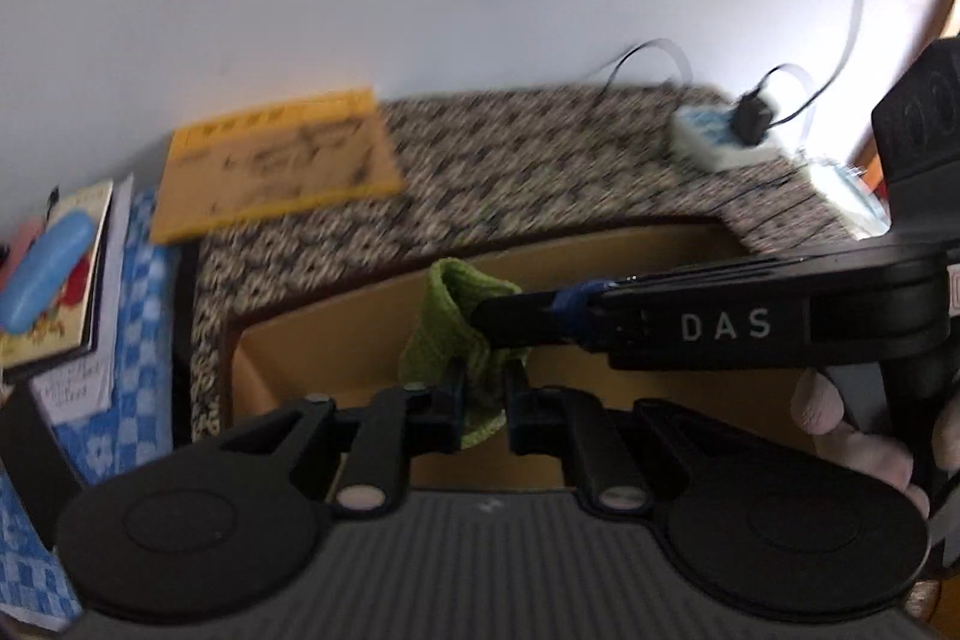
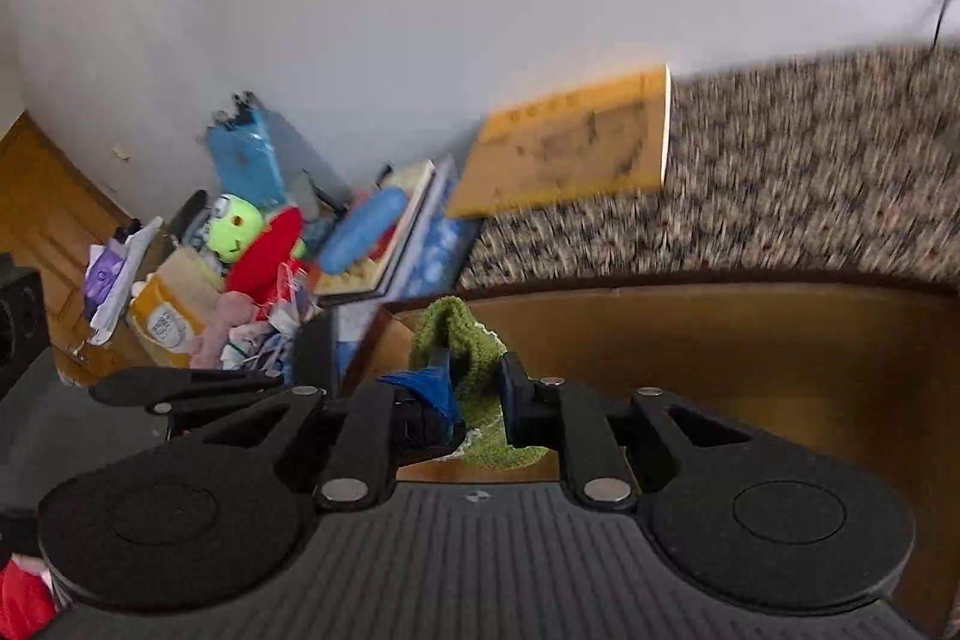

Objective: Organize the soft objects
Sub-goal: 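Carry the green cloth over the cardboard box and open the right gripper, then move the right gripper back to the pile toward the green plush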

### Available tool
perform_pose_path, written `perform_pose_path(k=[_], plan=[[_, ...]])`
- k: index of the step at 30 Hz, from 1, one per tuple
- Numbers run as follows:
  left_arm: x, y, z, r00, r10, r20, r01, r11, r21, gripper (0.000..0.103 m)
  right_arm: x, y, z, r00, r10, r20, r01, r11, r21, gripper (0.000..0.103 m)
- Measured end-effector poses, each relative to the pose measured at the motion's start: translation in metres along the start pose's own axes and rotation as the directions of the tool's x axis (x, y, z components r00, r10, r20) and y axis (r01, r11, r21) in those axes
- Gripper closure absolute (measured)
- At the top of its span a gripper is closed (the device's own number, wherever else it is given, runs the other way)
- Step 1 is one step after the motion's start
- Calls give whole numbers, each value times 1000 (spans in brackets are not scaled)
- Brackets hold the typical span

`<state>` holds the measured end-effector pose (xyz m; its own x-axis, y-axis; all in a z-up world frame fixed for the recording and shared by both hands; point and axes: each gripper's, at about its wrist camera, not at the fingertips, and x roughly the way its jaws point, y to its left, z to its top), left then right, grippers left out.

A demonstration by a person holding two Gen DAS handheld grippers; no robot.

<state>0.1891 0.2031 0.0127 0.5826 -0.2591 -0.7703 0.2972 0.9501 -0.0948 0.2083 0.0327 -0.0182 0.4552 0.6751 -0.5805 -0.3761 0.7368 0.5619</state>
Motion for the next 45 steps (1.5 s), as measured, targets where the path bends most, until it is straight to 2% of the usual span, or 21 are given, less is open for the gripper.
perform_pose_path(k=[4,5,6,7,8,9,11,14,17,21,27,30,32,34,35,38,40,42,45], plan=[[24,12,-6,997,51,-50,-52,999,-4,93,25,-8,-3,999,-4,-43,5,1000,18,101],[26,14,-8,996,69,-57,-69,998,0,89,28,-9,-3,999,-10,-50,11,1000,19,97],[27,14,-10,994,94,-64,-94,996,6,85,29,-10,-3,998,-17,-57,18,1000,24,97],[28,15,-12,991,115,-66,-114,993,11,84,28,-11,-3,998,-15,-60,17,999,28,96],[27,16,-16,990,126,-61,-126,992,11,78,27,-12,-2,998,-20,-61,22,999,29,96],[25,17,-18,990,129,-59,-129,992,5,65,24,-12,-2,998,-31,-58,32,999,24,96],[20,18,-25,991,128,-38,-128,992,-12,47,18,-13,-4,998,-52,-43,52,999,1,95],[15,15,-37,993,110,-37,-111,993,-27,47,3,-17,-14,997,-73,-27,72,997,-40,95],[19,14,-50,993,92,-70,-95,995,-41,47,-4,-25,-25,993,-110,-42,108,993,-47,93],[13,1,-64,989,134,-68,-132,991,24,47,-14,-38,-31,992,-110,-61,110,994,-3,93],[-1,-6,-85,990,120,-75,-116,992,49,47,-34,-38,-37,994,-103,-29,104,994,42,93],[-13,-9,-89,991,117,-60,-116,993,21,47,-48,-26,-49,987,-160,17,160,987,6,93],[-26,-16,-87,991,134,-20,-134,991,21,47,-65,-13,-57,970,-228,86,232,972,-41,93],[-40,-27,-84,987,158,29,-159,987,21,45,-90,-1,-66,938,-289,190,305,950,-64,93],[-46,-33,-82,984,172,44,-173,985,22,44,-100,3,-71,918,-320,236,343,937,-67,92],[-56,-52,-78,976,204,77,-206,978,17,43,-134,12,-92,828,-412,380,463,885,-50,90],[-60,-66,-76,968,233,93,-236,972,25,42,-152,10,-104,784,-437,441,497,867,-25,88],[-63,-79,-77,962,255,99,-258,966,16,42,-164,4,-108,770,-470,432,523,853,-3,87],[-69,-104,-78,950,296,97,-298,955,-2,42,-178,-10,-112,785,-488,381,518,855,28,86]])
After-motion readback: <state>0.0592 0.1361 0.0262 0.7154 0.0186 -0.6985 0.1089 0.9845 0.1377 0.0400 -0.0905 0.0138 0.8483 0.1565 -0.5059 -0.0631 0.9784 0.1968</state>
